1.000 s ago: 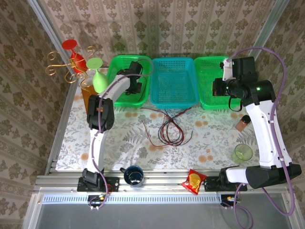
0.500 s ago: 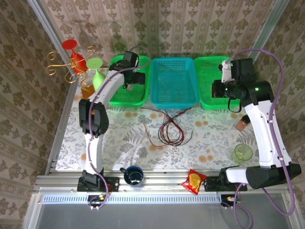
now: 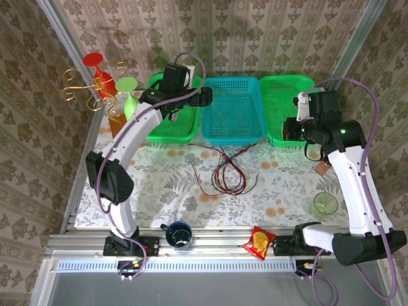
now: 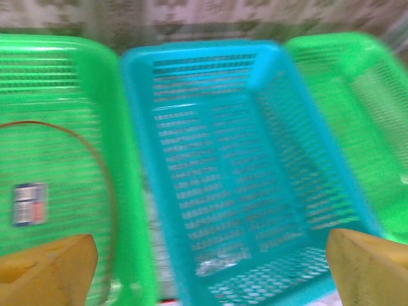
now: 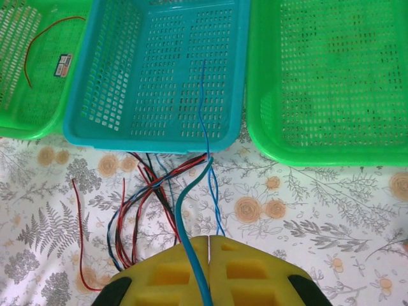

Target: Untangle the cables

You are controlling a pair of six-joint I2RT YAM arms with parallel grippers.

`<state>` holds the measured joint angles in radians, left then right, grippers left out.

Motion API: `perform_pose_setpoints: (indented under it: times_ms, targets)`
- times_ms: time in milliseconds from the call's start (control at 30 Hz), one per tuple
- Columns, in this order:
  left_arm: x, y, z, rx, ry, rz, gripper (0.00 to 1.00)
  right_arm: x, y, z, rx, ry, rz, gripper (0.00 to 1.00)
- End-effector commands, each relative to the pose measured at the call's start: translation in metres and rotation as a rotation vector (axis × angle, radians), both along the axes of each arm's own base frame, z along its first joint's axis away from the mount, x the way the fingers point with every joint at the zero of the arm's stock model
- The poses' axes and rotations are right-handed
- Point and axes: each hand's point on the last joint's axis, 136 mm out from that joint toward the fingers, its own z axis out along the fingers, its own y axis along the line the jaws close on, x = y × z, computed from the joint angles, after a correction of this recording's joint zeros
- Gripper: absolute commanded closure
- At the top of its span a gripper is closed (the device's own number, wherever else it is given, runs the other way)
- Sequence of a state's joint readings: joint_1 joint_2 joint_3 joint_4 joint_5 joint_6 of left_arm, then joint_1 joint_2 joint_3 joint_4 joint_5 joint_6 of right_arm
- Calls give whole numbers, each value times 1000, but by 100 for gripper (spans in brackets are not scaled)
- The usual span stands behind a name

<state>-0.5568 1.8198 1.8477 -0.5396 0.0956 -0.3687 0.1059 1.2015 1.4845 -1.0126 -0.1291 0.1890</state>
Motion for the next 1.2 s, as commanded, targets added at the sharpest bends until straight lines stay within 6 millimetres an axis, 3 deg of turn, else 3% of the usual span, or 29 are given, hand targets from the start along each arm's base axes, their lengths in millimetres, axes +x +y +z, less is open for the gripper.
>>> perform_pose_setpoints:
  times_ms: [0, 133, 367, 500, 733, 833, 1000, 1100, 1167]
  targets:
    - [-27, -44, 35, -255, -17, -94, 8, 2, 12, 2, 65, -29, 10, 100]
    - [-54, -79, 29, -370, 45, -174, 8, 6, 21, 3, 90, -44, 17, 100]
    - [-78, -128, 16, -533, 166, -274, 11, 15, 33, 5, 105, -52, 36, 100]
    - [-85, -142, 0, -518, 210, -284, 11, 17, 36, 10, 116, -66, 39, 100]
    - [-74, -153, -29, -545, 273, -247, 13, 17, 42, 20, 144, -87, 57, 100]
    - [-71, -167, -38, -580, 317, -262, 19, 17, 47, 22, 172, -93, 66, 100]
    - [-67, -185, -53, -635, 363, -281, 39, 15, 50, 25, 191, -99, 74, 100]
    - [-68, -190, -60, -646, 379, -290, 59, 14, 48, 25, 177, -101, 72, 100]
    - [-66, -184, -66, -629, 363, -265, 79, 12, 45, 26, 161, -103, 70, 100]
